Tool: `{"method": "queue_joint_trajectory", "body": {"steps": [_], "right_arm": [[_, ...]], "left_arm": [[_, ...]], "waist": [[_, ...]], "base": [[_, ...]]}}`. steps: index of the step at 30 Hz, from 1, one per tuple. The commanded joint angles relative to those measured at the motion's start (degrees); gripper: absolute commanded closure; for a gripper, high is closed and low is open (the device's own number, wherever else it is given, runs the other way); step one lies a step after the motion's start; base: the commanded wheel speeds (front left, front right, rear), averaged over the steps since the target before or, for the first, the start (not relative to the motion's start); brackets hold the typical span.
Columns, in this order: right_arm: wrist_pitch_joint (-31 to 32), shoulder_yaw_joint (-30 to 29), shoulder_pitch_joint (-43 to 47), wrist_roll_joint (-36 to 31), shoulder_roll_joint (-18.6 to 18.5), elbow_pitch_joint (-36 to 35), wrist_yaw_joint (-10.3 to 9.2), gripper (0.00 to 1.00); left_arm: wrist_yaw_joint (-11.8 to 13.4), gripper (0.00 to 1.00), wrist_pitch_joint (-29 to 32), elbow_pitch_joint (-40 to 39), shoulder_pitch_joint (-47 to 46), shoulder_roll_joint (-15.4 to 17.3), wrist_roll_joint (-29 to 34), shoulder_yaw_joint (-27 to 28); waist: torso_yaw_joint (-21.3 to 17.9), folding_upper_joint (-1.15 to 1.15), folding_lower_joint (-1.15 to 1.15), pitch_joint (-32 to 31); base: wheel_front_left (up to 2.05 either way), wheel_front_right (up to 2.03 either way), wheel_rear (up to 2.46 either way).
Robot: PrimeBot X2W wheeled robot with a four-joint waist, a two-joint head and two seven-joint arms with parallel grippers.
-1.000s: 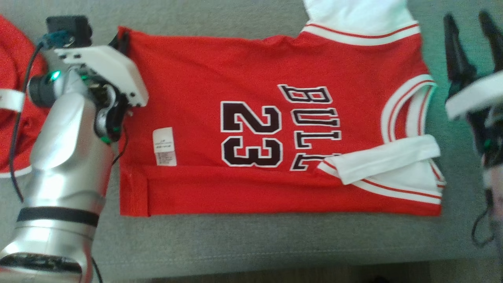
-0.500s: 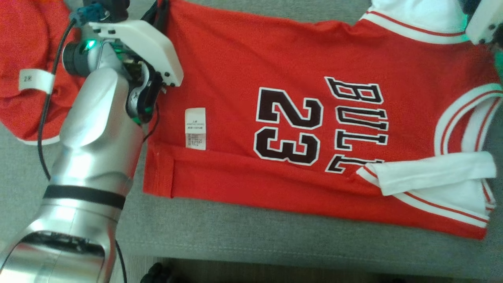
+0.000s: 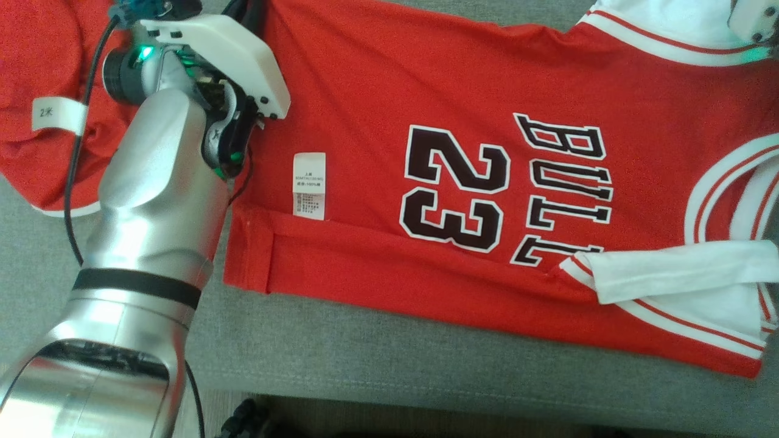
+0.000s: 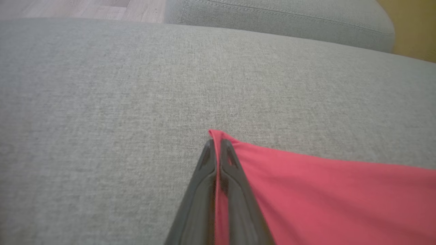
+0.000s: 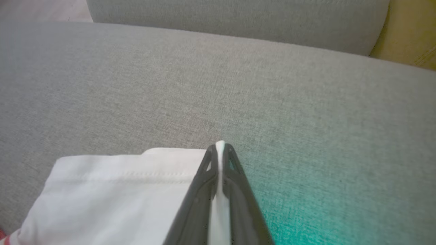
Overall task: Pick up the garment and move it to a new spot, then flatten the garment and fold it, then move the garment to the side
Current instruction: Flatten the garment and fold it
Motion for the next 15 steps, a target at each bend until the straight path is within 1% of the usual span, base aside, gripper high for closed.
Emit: {"method": "queue_joint_trajectory", "body": {"steps": [1,6,9,11,15], "right_arm": [[-2.40,0.66,1.11,0.51,-0.97,-1.46,0.20,1.00],[-12.39,0.62,2.28,1.42,-1.93,-4.22,0.20,1.00],[-17.34,0.04,3.77,1.99,-2.43,-6.06,0.20,1.00],[-19.17,-0.11,4.81,2.55,-2.50,-6.85,0.20,1.00],[-20.92,0.40,6.99,3.50,-1.89,-7.66,0.20,1.00]], "left_arm": [[0.06,1.00,-0.16,0.43,-0.16,2.58,-0.63,1.13],[-0.43,1.00,-1.01,1.57,0.53,3.47,-0.93,1.08],[-0.45,1.00,-1.62,1.55,1.35,4.34,-1.06,1.16],[-0.37,1.00,-1.86,1.23,1.96,5.07,-1.13,1.26],[-0.13,1.00,-1.81,0.13,3.74,6.23,-1.22,1.18]], "waist": [[-0.25,0.00,0.00,-0.48],[-1.45,0.00,0.00,-2.63],[-2.54,0.00,0.00,-4.56],[-3.34,0.00,0.00,-5.87],[-4.69,0.00,0.00,-8.43]], "base": [[0.00,0.00,0.00],[0.00,0.00,0.00],[0.00,0.00,0.00],[0.00,0.00,0.00],[0.00,0.00,0.00]]}}
